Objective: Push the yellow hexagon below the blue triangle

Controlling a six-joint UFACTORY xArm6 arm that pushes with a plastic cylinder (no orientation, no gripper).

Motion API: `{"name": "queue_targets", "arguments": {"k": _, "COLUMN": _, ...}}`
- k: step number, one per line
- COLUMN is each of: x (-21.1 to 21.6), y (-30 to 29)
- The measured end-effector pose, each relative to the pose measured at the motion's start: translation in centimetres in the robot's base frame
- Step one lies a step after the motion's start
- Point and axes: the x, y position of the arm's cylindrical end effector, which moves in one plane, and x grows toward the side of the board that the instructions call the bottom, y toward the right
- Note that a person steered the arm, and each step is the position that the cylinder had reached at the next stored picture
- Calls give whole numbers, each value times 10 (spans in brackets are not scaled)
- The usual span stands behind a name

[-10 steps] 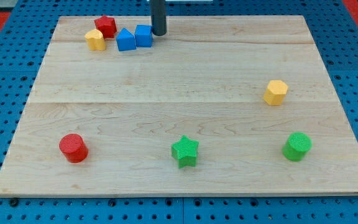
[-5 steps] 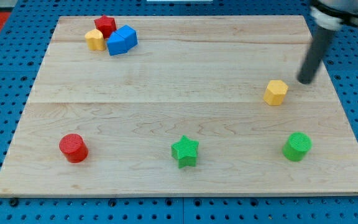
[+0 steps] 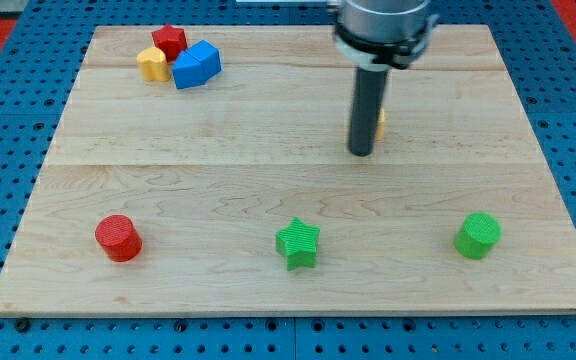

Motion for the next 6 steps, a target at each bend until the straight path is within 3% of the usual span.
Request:
{"name": "queue_targets", "arguments": {"k": 1, "x": -36, "y": 60}}
{"name": "queue_targets", "arguments": {"k": 2, "x": -71, "y": -83}}
{"name": "queue_targets", "arguments": {"k": 3, "x": -56, "y": -46}}
{"name": "queue_targets", "arguments": {"k": 4, "x": -11, "y": 0}}
{"name": "queue_targets", "arguments": {"k": 5, "x": -26, "y": -97}}
{"name": "queue_targets", "arguments": {"k": 6, "x": -74, "y": -147}}
